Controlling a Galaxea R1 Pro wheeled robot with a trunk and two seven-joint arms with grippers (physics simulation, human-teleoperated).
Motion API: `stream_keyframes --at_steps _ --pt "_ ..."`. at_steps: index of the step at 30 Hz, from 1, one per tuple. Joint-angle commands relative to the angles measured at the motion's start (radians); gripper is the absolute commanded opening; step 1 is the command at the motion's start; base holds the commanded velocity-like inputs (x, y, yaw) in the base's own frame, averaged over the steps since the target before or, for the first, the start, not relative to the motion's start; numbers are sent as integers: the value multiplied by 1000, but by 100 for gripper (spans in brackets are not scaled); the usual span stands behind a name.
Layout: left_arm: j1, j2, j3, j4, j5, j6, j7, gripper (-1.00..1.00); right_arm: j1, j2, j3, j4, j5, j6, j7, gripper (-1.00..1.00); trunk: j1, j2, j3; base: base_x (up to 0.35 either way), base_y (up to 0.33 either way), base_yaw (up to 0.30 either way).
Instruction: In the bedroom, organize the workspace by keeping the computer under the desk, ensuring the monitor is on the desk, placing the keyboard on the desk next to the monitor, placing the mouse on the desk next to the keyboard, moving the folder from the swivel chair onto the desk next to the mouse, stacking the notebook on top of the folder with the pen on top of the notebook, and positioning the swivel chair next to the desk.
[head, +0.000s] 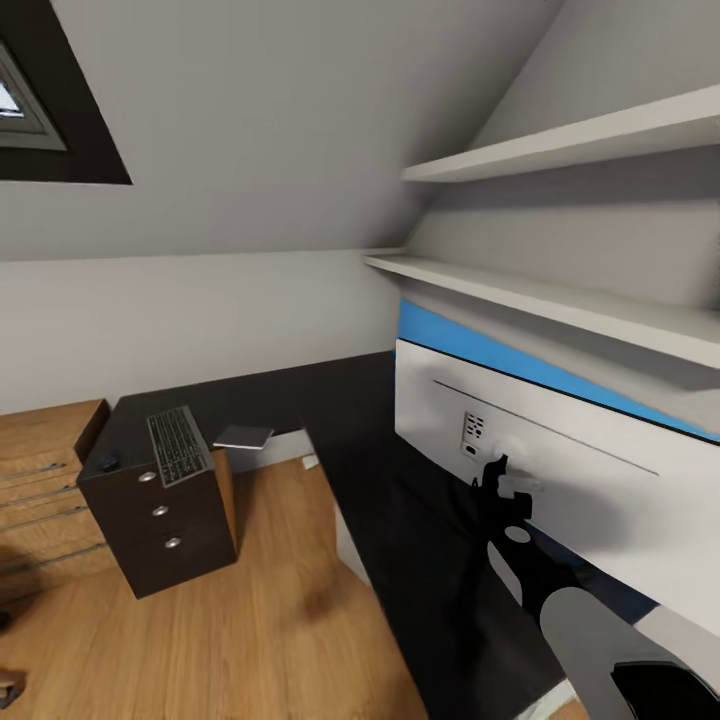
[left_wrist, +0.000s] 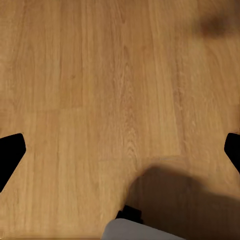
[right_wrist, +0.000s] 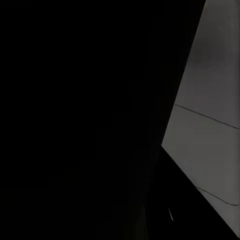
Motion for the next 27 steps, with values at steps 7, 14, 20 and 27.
stream_keyframes --at_steps 7,14,20,27 --pt "-1 0 1 1 9 -5 -2 100 -1 0 4 2 -9 -3 -4 -100 0 -1 -2 -252 224 0" --pt "-1 0 1 1 9 -3 -1 100 -1 0 4 2 -9 -5 -1 -100 0 -1 -2 -232 132 0" --pt "-1 0 1 1 10 -3 -1 100 -1 16 3 2 -9 -27 1 -100 0 -1 -2 -32 7 0" --pt "-1 0 2 1 10 -3 -1 100 -1 18 4 2 -9 -31 1 -100 0 -1 -2 -3 1 0"
